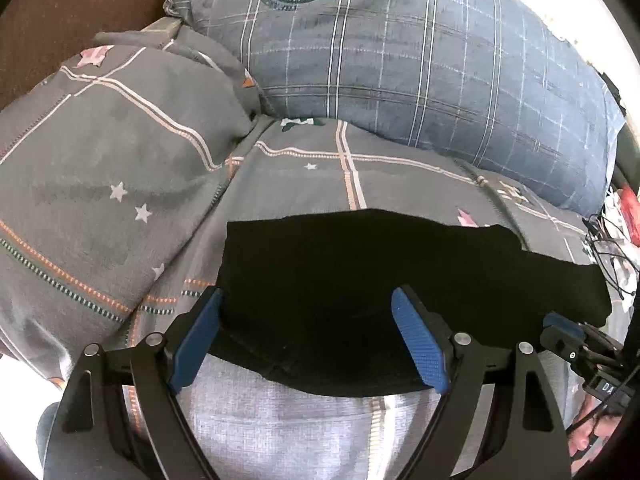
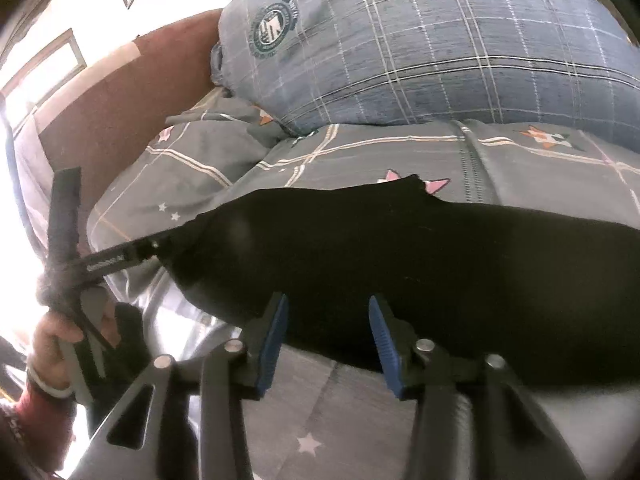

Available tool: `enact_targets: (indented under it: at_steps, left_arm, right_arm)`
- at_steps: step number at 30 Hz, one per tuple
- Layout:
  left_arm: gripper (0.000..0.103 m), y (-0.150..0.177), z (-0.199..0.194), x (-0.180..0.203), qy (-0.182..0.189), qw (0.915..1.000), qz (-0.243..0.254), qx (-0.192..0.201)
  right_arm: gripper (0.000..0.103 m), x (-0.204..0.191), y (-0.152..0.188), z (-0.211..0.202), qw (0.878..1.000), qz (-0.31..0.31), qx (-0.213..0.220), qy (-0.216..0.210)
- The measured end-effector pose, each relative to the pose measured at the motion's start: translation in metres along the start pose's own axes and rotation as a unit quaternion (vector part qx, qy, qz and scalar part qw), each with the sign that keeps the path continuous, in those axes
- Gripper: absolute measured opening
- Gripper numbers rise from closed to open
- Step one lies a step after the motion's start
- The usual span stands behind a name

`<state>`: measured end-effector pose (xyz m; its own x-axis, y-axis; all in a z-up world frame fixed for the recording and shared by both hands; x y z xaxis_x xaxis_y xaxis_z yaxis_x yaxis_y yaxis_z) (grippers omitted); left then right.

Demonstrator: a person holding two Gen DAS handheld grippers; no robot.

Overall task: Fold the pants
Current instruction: 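Position both open grippers along the black pants edge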

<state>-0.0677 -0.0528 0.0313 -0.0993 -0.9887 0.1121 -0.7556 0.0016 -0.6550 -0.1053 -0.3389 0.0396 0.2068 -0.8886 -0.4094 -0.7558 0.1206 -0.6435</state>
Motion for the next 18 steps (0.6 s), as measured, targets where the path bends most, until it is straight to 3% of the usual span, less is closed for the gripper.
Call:
enact_targets:
  at_steps: [6,14,18]
  left_arm:
    - [0.086,-0.006,-0.018,0.000,0.030,0.9991,-0.019,0.022]
    - [0.086,0.019,0.020,0.011,0.021,0.9995,0.000,-0.025]
    - [0.086,0.026,0.030,0.009,0.015,0.9994,0.001,-0.030]
  right_arm:
    - [0.046,0.012,0.003,0.002,1.000,0.026,0.001,-0.007]
    - [0.046,0.013,0.013,0.008,0.999,0.028,-0.015,-0.004]
    - [0.047,0.014,0.012,0.004,0.999,0.029,-0.015,-0.007]
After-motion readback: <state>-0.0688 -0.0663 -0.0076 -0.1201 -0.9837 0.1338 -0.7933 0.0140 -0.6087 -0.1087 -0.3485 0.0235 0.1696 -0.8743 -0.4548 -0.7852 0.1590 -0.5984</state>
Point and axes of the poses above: each gripper's, at about its wrist camera, not at the fingertips, and z roughly the way its jaws point, x to its right, y to its underside, the point moved 6 cm from there along z, roughly the way its jaws point, and after that the axes turned 2 degrees about -y, right-handed, at the moved point
